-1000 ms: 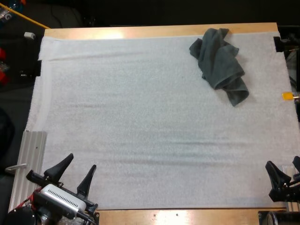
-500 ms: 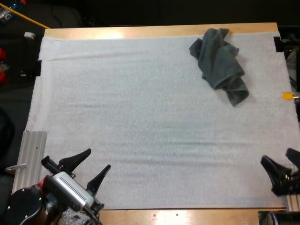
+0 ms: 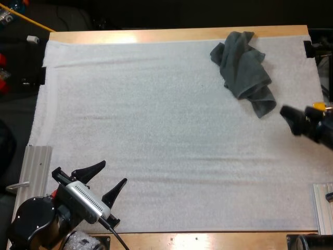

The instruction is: Pick towel from pile, fold and stack

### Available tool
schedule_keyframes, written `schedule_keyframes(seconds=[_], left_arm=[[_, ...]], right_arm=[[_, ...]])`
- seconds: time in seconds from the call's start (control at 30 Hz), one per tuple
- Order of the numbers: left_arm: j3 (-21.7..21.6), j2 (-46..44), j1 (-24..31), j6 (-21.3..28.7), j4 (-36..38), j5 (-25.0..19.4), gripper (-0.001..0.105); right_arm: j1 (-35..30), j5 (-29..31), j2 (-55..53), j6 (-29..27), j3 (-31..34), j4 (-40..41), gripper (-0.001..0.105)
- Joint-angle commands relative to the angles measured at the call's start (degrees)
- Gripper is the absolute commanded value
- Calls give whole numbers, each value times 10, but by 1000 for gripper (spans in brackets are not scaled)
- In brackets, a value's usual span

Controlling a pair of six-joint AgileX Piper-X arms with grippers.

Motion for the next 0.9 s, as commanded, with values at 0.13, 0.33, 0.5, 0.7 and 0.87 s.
schedule_keyframes(seconds=[0.13,0.33,0.5,0.7,0.87], left_arm=[[-3,1,-2,-8,-6,4,55],[-3,1,-2,-8,-6,4,55],[-3,1,-2,-8,-6,4,55],[-3,1,-2,-8,-6,4,55],[-3,1,-2,-8,-6,4,55]], right_arm=[[1,5,87,81,-2,-98,70],[1,7,169,168,-2,-164,70],[24,21,224,201,-2,-207,70],[75,105,299,255,-2,-266,70],[92,111,364,305,-6,-300,70]])
